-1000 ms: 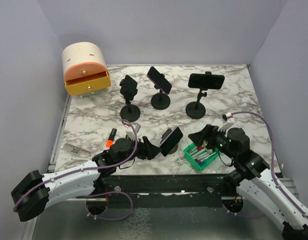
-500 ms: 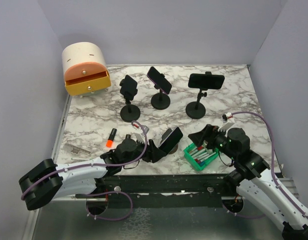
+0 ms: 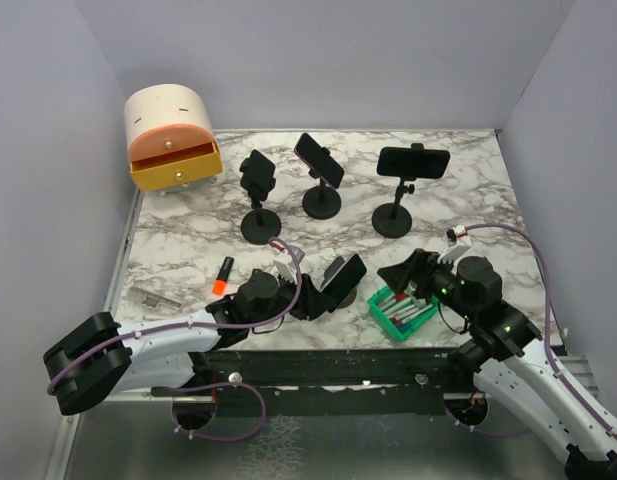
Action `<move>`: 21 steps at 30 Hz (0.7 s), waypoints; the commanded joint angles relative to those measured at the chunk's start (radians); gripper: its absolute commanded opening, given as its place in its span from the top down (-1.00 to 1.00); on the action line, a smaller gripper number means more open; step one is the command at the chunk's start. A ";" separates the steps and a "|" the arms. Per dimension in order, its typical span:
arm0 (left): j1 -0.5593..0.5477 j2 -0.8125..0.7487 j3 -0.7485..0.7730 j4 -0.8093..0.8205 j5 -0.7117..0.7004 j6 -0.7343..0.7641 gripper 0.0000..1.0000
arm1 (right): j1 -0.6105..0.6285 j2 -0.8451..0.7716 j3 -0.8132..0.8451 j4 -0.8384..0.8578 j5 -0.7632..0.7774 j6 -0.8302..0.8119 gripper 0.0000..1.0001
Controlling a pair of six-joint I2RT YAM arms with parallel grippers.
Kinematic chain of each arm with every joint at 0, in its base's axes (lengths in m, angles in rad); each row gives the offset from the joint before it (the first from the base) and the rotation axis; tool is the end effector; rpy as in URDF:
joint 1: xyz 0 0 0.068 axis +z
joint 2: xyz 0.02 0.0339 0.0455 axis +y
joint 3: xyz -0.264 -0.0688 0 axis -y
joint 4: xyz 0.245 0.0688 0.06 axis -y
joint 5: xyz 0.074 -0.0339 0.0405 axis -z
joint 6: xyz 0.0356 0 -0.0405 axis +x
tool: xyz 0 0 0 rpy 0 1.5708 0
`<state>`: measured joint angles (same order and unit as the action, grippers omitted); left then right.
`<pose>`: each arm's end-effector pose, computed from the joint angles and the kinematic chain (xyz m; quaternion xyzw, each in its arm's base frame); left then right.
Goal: Remove the phone from the phone stand
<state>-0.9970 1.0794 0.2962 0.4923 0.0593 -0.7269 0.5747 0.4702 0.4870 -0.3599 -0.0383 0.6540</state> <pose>0.1157 -0.1828 0.1845 0.1255 0.7921 -0.4686 0.3705 0.1099 0.0728 0.2604 0.0214 0.8171 0.3448 0.4616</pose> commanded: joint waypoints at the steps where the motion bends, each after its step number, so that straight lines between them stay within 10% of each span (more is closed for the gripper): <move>1: -0.005 0.020 0.039 0.023 0.011 0.042 0.17 | 0.004 -0.011 0.016 -0.016 0.011 -0.010 -0.85; 21: -0.005 -0.008 0.016 0.022 0.027 0.047 0.82 | 0.004 -0.005 0.021 -0.014 0.009 -0.009 -0.85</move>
<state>-0.9970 1.1069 0.3161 0.4847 0.0608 -0.6933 0.5747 0.4702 0.4870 -0.3607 -0.0383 0.6540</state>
